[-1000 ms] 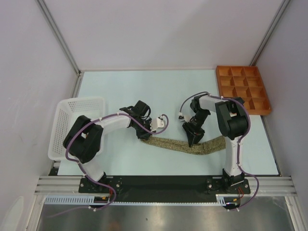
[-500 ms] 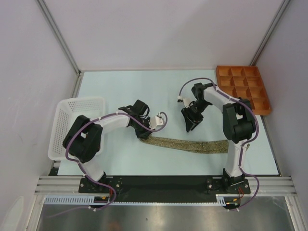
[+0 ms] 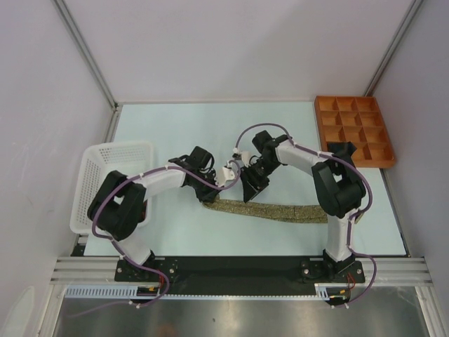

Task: Roll the ties
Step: Roll the tie at the center of the board.

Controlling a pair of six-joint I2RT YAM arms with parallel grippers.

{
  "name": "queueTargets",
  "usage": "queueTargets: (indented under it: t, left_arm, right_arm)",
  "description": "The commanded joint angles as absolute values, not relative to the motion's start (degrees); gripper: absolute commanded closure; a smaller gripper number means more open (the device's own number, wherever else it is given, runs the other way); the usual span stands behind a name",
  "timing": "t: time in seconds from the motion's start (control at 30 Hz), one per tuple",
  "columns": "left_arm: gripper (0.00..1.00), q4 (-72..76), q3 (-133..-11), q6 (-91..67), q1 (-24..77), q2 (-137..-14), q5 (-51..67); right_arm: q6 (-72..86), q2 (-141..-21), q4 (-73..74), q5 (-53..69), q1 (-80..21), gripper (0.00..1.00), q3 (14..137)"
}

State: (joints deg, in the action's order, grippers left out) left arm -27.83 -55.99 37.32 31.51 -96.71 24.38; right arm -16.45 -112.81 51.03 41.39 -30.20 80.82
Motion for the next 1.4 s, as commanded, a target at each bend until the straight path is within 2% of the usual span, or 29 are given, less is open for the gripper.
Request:
queueTargets:
  t: [0.0, 0.33, 0.43, 0.67, 0.83, 1.07, 1.17, 1.37]
  left_arm:
    - [0.94, -24.88, -54.23, 34.46, 30.76, -92.73, 26.45]
    - [0.94, -22.33, -52.74, 32.78, 29.71, -89.39, 29.35]
    - [0.94, -22.5, -52.21, 33.48, 29.36, -88.42, 31.02]
    - [0.94, -23.29, -49.92, 39.02, 29.27, -85.43, 36.37]
    - [0.93, -25.48, -50.36, 44.38, 29.35, -86.48, 38.58]
    - [0.94, -24.52, -51.5, 41.23, 29.09, -89.91, 36.12]
    - [0.94, -23.29, -51.33, 39.55, 28.57, -90.53, 36.3]
    - [0.94, -21.09, -51.15, 37.71, 28.04, -90.62, 36.47]
  right_arm:
    - [-11.95, -110.83, 41.58, 39.91, -32.69, 0.5, 77.96]
    - [-13.36, -116.28, 40.61, 28.13, -35.68, 0.56, 77.78]
    - [-14.06, -117.68, 40.08, 24.18, -35.95, 0.59, 78.04]
    - [-14.41, -119.88, 40.52, 21.8, -36.21, 0.75, 78.66]
    - [-14.77, -120.67, 40.95, 21.53, -36.48, 0.78, 79.63]
    - [-14.85, -114.09, 43.59, 31.09, -34.98, 0.72, 80.68]
    - [-13.45, -110.31, 45.96, 35.65, -34.28, 0.72, 79.98]
    - [-10.73, -110.65, 46.23, 40.34, -34.72, 0.77, 75.59]
